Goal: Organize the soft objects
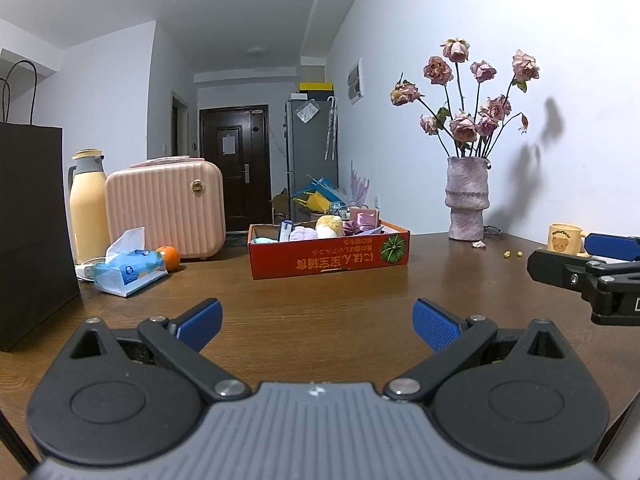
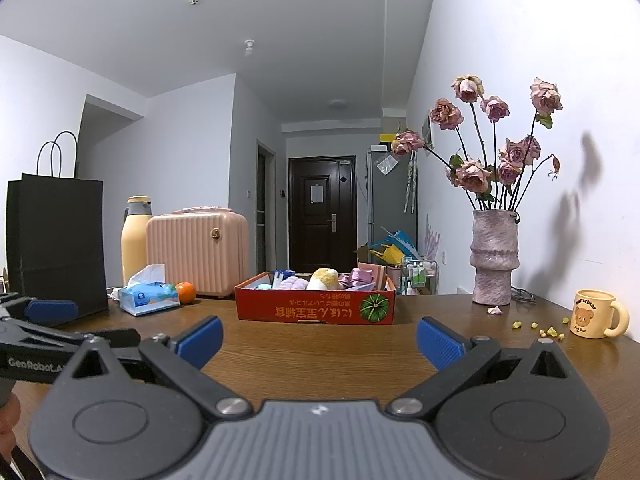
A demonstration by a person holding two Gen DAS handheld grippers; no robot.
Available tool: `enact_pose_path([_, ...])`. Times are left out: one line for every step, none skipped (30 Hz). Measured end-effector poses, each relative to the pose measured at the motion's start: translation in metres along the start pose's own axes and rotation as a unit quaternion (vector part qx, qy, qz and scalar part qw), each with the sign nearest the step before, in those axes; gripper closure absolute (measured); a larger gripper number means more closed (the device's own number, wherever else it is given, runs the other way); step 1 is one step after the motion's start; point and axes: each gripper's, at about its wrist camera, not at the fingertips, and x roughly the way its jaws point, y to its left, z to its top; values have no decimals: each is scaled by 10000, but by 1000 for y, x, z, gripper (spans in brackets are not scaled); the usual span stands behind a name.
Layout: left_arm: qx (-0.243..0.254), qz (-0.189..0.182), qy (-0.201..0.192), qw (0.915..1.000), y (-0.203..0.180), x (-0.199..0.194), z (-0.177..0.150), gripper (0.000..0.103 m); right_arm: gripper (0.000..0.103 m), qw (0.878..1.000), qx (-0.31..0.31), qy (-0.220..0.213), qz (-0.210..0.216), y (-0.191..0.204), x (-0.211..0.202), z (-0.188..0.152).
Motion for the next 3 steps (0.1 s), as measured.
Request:
enact_pose_path([1,-11,-8,10000,0,0,0,0,0,10000,-1,0,-1,0,0,0])
enact_pose_path([-1,-11,-16,10000,0,-1,-1,0,0,10000,-1,2,0,0,0,0])
enact_pose_path([-7,-10,-21,10000,1,-1,-2,0,0,10000,-4,3,1,0,0,0])
